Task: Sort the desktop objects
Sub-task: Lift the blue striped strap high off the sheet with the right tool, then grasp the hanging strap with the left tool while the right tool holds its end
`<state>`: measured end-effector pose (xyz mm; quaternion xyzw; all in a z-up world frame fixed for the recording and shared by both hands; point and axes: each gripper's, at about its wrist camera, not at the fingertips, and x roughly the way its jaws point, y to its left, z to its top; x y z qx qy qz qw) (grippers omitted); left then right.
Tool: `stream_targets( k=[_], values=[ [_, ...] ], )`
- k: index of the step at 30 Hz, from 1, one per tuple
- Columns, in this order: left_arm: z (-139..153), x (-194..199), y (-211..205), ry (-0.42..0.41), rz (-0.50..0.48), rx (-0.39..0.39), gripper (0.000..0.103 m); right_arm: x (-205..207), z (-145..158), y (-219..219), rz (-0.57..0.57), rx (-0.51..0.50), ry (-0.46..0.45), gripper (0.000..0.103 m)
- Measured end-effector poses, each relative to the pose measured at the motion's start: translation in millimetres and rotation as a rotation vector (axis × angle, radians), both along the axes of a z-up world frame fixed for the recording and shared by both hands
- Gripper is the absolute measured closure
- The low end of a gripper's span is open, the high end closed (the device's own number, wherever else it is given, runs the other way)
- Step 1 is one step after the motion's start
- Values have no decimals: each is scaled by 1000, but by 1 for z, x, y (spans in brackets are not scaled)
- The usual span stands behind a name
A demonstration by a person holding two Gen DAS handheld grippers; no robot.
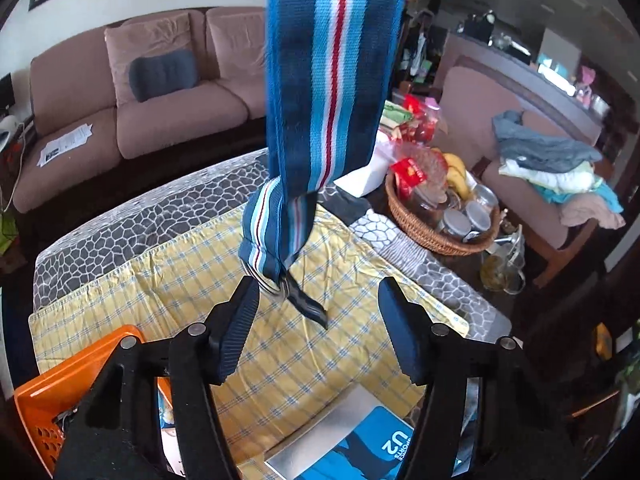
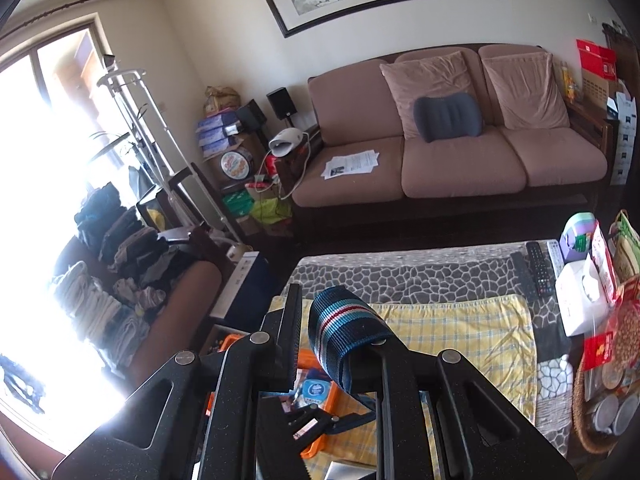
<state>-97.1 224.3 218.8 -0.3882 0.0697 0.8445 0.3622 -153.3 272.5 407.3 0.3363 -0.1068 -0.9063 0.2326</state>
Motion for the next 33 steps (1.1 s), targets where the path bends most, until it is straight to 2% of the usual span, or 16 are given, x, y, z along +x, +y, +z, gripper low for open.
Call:
stream_targets(
  k=[2,3,4,5,10,12,13,15,16,17,21,23,25,28,31,33],
  values=[
    [3,2,-12,62,53,22,41,2,3,-2,3,3,4,87],
    [8,3,-18,81,71,60,36,2,4,-4,4,6,4,87],
    [13,4,-22,97,80,99,24,3,4,-5,6,6,3,87],
    [19,3,-28,110,82,135,18,3,5,-6,8,7,0,87],
    [42,-6,-28,149,116,174,16,6,2,-16,31,5,-11,87],
    [45,-9,-24,130,87,194,16,7,1,-21,42,-1,-17,87],
    [46,-9,-22,121,67,204,18,7,0,-24,46,0,-20,87],
    [49,-4,-19,94,-13,245,39,7,-1,-27,50,2,-23,87],
    [51,0,-17,81,-52,259,59,7,-1,-28,51,5,-25,87],
    [51,5,-17,77,-83,262,67,6,-2,-28,50,10,-26,87],
    [54,27,-22,65,-222,303,70,3,-5,-19,7,44,-19,87],
    [56,38,-24,50,-327,331,72,2,-9,-11,-11,50,-19,87],
    [54,52,-23,54,-424,317,72,1,-13,-2,-28,49,-22,87],
    [34,63,-12,24,-483,236,72,0,-17,8,-42,35,-31,87],
    [-3,73,2,-7,-492,95,72,4,-16,10,-46,33,-21,87],
    [-27,75,4,-39,-473,35,71,8,-10,13,-49,13,-2,87]
  ],
)
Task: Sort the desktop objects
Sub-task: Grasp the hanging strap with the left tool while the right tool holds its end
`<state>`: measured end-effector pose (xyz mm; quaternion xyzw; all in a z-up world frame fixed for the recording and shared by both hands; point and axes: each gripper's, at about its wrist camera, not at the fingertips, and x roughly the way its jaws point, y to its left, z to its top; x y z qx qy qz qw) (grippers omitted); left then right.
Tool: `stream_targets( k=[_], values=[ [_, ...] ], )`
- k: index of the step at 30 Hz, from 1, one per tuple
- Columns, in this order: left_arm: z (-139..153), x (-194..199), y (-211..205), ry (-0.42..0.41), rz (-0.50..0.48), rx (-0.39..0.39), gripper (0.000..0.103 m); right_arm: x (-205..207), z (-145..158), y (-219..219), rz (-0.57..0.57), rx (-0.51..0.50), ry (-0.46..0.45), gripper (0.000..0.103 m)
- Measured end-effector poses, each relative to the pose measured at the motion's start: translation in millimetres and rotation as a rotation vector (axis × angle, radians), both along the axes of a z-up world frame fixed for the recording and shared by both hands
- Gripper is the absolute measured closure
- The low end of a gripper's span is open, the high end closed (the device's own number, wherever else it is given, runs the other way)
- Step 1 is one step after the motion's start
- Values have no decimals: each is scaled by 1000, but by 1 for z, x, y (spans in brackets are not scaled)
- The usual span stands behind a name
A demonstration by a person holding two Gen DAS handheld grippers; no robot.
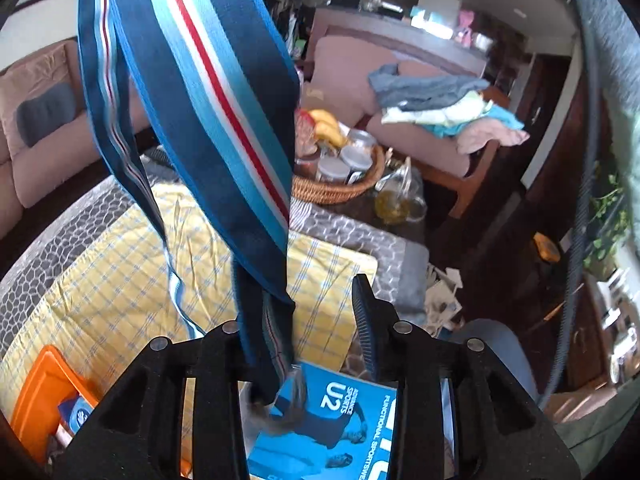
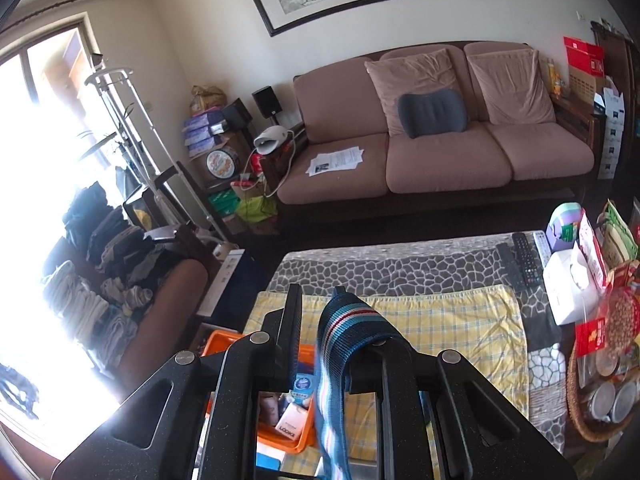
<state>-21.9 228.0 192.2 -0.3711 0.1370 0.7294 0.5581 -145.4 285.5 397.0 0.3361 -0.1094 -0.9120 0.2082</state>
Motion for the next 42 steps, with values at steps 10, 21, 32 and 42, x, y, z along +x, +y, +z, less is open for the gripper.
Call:
stream_targets(
  k=[10,21,32,42],
  values=[
    [-25,-25,-43,-47,194,-57,35,9,15,7,-8,6,40,87],
    [74,-90,-74,62,459,248,9,6,-1,2,-4,27,16,87],
    [108,-106,-39,41,362,287,79,6,-18,-5,34,2,-17,87],
    [85,-95,-26,49,303,218,102,6,-27,-6,30,11,-25,87]
  ],
)
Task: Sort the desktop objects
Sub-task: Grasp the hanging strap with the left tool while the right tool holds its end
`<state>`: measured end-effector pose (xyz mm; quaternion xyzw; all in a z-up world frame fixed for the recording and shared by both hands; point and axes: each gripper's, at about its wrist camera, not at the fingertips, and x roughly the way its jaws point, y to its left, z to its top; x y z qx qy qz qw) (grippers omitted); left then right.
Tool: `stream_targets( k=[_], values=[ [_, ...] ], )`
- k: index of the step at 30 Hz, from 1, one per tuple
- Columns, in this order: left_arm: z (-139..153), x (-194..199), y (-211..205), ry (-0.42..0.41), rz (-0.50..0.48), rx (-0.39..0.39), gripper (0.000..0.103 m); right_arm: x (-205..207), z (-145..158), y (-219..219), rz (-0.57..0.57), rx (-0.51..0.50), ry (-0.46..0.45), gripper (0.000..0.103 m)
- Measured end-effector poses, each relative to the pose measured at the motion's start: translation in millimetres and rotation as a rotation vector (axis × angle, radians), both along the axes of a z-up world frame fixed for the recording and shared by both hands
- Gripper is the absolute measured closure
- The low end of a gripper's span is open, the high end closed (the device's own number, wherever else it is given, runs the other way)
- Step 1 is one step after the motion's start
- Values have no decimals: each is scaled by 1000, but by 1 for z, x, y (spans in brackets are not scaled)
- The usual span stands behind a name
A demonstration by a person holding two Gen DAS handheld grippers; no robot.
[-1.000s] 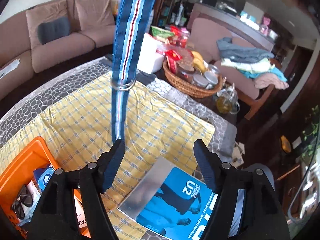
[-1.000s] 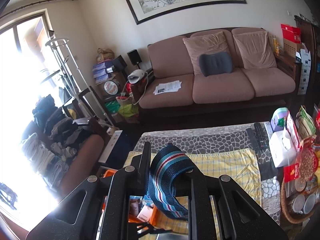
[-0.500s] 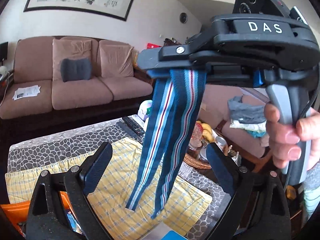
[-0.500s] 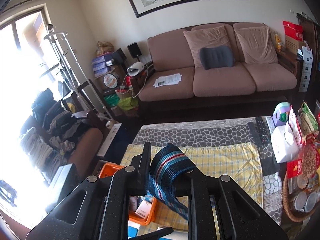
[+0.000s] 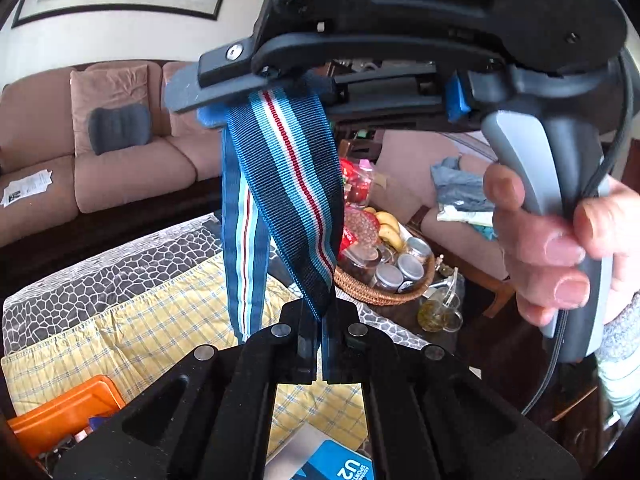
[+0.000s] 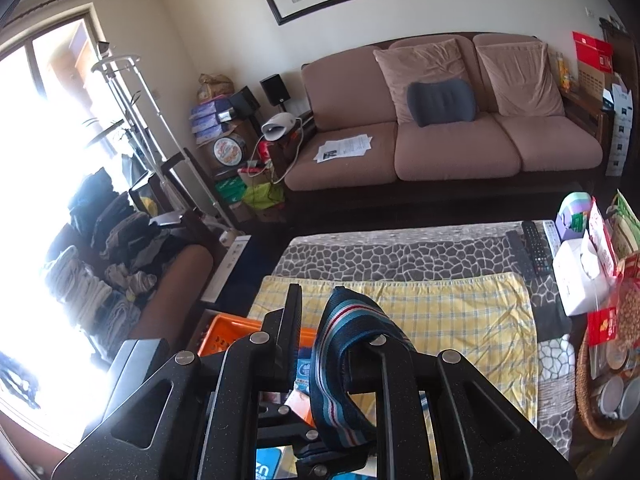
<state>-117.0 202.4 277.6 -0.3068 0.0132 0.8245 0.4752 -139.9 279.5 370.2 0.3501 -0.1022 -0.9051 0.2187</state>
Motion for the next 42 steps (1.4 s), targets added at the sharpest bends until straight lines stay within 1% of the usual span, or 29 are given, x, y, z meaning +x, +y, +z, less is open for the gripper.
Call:
stream_targets(
  k=[4,6,8,12,18,19,21,23,24,25,26,27,28,29,31,33,34,37,40,42],
  values=[
    [-19,-3,-1,-16,13,-53,102,-3,5,17,-35,-33,10,87],
    [-30,-4,-5,-38,16,-61,102,-5,8,24,-53,-39,16,87],
    [-37,-7,-9,-58,19,-50,102,-5,11,29,-60,-45,21,87],
    [-39,-10,-14,-64,18,-47,102,-4,13,27,-50,-43,31,87],
    [-38,-6,-17,-65,10,-61,102,2,19,19,-40,-69,101,87],
    [-39,-7,-17,-53,27,-66,102,3,22,17,-38,-70,116,87],
    [-41,-10,-19,-72,17,-46,102,6,28,17,-40,-90,146,87],
    [-41,-13,-21,-71,41,-45,102,7,34,16,-37,-103,161,87],
    [-41,-15,-23,-65,67,-53,101,7,35,15,-34,-98,161,87],
    [-42,-17,-25,-63,87,-57,95,7,36,14,-35,-92,165,87],
    [-43,-19,-27,-69,85,-54,73,8,37,14,-34,-86,168,87],
    [-45,-21,-30,-74,91,-54,57,9,39,13,-37,-80,177,87],
    [-47,-21,-32,-71,103,-57,30,11,41,13,-41,-69,187,87],
    [-48,-22,-35,-69,110,-55,26,13,43,13,-35,-65,192,87],
    [-52,-23,-40,-79,113,-36,26,15,47,10,-24,-51,197,87],
    [-53,-23,-42,-70,138,-27,25,16,47,9,-18,-42,199,87],
    [-54,-21,-42,-65,142,-20,23,16,47,8,-15,-39,194,87],
    [-55,-17,-36,-30,169,-12,18,19,45,4,-13,-35,191,87],
    [-56,-14,-26,12,181,-19,17,23,43,-2,-6,-13,189,87],
    [-56,-14,-18,18,172,-15,17,26,42,-7,-1,0,190,87]
  ],
)
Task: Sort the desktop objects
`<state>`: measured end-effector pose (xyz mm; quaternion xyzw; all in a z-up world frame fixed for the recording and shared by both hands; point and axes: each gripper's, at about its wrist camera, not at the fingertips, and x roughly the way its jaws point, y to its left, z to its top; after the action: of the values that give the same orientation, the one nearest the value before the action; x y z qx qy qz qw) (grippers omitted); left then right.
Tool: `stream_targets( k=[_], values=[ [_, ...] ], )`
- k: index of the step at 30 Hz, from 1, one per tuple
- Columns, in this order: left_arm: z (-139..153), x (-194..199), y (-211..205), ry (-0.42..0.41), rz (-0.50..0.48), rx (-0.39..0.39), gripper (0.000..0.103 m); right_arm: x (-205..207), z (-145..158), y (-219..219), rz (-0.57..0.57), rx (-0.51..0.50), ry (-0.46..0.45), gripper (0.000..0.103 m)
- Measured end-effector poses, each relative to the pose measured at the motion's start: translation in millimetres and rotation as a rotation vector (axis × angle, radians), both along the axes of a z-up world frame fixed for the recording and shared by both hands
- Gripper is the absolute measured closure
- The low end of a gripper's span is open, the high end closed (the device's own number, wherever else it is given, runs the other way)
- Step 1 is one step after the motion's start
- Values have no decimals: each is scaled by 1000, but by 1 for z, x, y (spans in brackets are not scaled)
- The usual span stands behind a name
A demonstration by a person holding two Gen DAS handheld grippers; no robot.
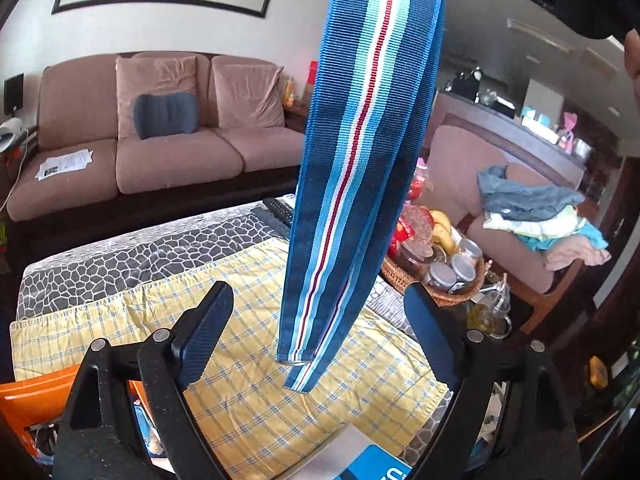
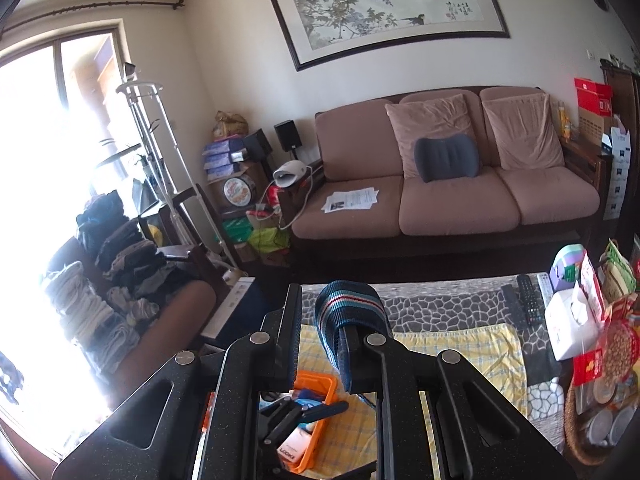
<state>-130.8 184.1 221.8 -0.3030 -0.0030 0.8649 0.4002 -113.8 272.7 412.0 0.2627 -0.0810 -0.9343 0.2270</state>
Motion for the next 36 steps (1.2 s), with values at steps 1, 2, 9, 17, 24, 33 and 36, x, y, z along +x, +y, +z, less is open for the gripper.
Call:
stream_targets(
  k=[1,2,9,17,24,33,36],
  values=[
    [0,0,3,2,-2,4,16,2,0,-2,5,7,0,87],
    [0,0,6,4,-7,11,16,4,0,-4,9,9,0,87],
    [-6,3,19,30,-3,33,16,11,4,-8,19,-1,0,87],
    [-14,-2,25,21,39,33,21,16,6,0,15,-12,1,87],
    [-28,-8,31,-25,-4,-46,89,15,1,20,-39,-13,0,87],
    [-20,-4,16,-25,9,-32,90,4,-28,68,-169,-1,-10,87],
    [-4,-11,0,-23,24,-11,92,1,-45,93,-228,-13,-32,87]
  ],
)
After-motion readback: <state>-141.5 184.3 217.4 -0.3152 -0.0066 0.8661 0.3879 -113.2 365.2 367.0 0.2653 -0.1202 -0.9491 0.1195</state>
